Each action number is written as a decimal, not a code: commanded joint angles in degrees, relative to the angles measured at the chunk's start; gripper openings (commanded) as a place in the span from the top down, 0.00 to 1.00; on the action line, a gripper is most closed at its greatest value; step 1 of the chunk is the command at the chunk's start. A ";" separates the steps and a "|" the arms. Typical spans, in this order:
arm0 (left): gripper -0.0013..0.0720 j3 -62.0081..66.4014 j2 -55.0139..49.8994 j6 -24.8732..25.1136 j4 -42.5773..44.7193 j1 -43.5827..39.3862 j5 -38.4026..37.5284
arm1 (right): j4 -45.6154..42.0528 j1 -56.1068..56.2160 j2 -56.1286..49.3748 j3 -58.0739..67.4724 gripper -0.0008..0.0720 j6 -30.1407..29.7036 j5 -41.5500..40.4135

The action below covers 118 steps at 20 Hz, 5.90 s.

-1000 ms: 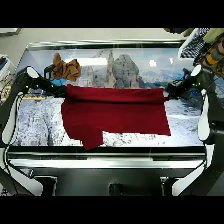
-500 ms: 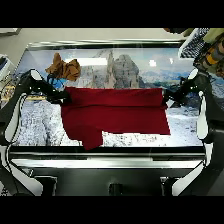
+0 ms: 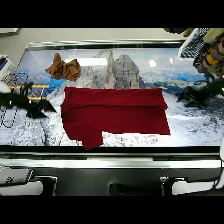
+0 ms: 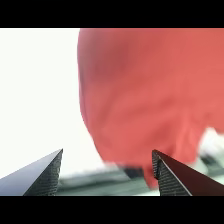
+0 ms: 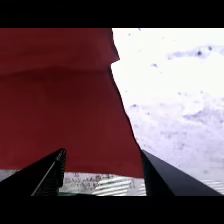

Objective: Fold the clothes and pants, and hang the long-sleeved shirts on hangers.

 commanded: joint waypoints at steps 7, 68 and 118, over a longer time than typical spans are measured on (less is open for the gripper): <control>0.15 -40.94 17.35 8.09 -19.82 1.70 16.94 | 4.87 -0.50 9.84 -21.14 0.28 -2.51 -7.15; 0.96 -33.66 18.67 3.65 -17.94 -1.79 7.06 | 14.69 -2.23 16.39 -40.39 0.96 -6.38 -9.66; 0.35 50.80 -22.95 -5.49 4.76 -4.44 -8.94 | 18.27 -8.52 -7.19 -9.62 0.19 -5.51 -12.20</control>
